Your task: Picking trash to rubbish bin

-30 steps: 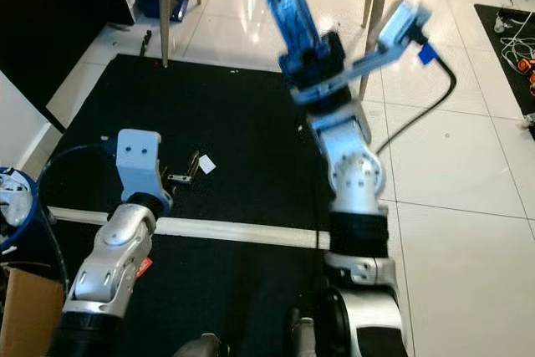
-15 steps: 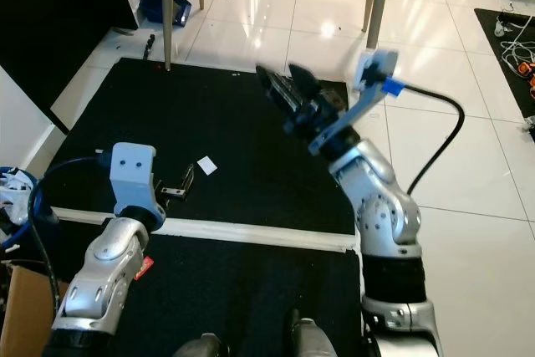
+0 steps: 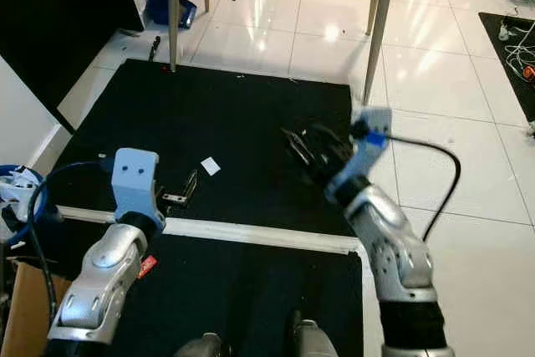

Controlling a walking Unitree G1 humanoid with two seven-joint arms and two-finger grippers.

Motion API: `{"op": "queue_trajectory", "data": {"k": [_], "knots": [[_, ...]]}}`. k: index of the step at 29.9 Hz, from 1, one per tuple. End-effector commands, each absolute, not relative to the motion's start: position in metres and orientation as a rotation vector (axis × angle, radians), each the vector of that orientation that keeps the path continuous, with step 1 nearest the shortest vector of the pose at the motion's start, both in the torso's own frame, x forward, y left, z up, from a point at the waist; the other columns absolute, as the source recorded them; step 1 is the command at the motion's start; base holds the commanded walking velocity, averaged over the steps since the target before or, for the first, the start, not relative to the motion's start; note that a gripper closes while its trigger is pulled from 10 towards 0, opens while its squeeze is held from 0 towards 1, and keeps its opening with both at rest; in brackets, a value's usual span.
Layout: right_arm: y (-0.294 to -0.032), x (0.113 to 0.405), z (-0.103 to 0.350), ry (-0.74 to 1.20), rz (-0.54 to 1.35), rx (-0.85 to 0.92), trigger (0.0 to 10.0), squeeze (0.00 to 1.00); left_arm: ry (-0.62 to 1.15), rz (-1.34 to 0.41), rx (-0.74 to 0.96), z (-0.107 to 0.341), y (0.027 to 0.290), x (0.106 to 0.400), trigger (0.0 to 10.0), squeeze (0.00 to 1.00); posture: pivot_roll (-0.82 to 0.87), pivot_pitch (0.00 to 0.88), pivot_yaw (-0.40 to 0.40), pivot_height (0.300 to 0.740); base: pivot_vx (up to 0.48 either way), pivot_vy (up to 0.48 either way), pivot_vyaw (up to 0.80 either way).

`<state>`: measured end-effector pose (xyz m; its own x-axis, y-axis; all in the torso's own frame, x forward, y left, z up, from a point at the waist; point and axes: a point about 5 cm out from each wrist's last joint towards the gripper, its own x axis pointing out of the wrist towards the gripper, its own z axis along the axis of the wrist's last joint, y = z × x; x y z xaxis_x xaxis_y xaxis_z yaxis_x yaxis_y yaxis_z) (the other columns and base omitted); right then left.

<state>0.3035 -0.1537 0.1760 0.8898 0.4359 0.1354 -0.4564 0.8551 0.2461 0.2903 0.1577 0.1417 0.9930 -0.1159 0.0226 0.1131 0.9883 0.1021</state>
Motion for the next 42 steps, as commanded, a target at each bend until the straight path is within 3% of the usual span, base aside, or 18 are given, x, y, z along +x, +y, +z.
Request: {"op": "queue_trajectory", "data": {"k": [1,3,5,12,18,27,42], "knots": [[-0.156,0.300,0.167,-0.055,0.452,0.233,10.0,0.00,0.002,-0.125,0.125,0.135,0.158,0.286,10.0,0.00,0.06,0.207,0.009,0.740,0.000,0.000,0.00],[-0.157,0.298,0.162,-0.044,0.440,0.203,10.0,0.00,0.003,-0.128,0.126,0.135,0.158,0.286,10.0,0.00,0.06,0.206,0.010,0.740,0.000,0.000,0.00],[-0.162,0.292,0.147,0.004,0.405,0.038,10.0,0.00,0.007,-0.135,0.125,0.135,0.157,0.286,10.0,0.00,0.06,0.206,0.011,0.740,0.000,0.000,0.00],[-0.177,0.274,0.111,0.089,0.303,-0.133,10.0,0.00,0.028,-0.149,0.110,0.128,0.154,0.282,10.0,0.00,0.05,0.189,-0.002,0.740,0.000,0.000,0.00],[-0.184,0.253,0.095,0.090,0.223,-0.035,10.0,0.00,0.034,-0.146,0.107,0.124,0.155,0.278,10.0,0.00,0.04,0.179,-0.015,0.740,0.000,0.000,0.00],[-0.186,0.251,0.127,-0.162,0.162,-0.175,10.0,0.00,0.050,-0.097,0.073,0.118,0.163,0.272,10.0,0.00,0.03,0.172,-0.012,0.740,0.000,0.000,0.00],[-0.179,0.262,0.120,-0.137,0.154,-0.141,10.0,0.00,0.016,-0.098,0.073,0.124,0.154,0.276,10.0,0.00,0.03,0.170,-0.020,0.740,0.000,0.000,0.00]]}}
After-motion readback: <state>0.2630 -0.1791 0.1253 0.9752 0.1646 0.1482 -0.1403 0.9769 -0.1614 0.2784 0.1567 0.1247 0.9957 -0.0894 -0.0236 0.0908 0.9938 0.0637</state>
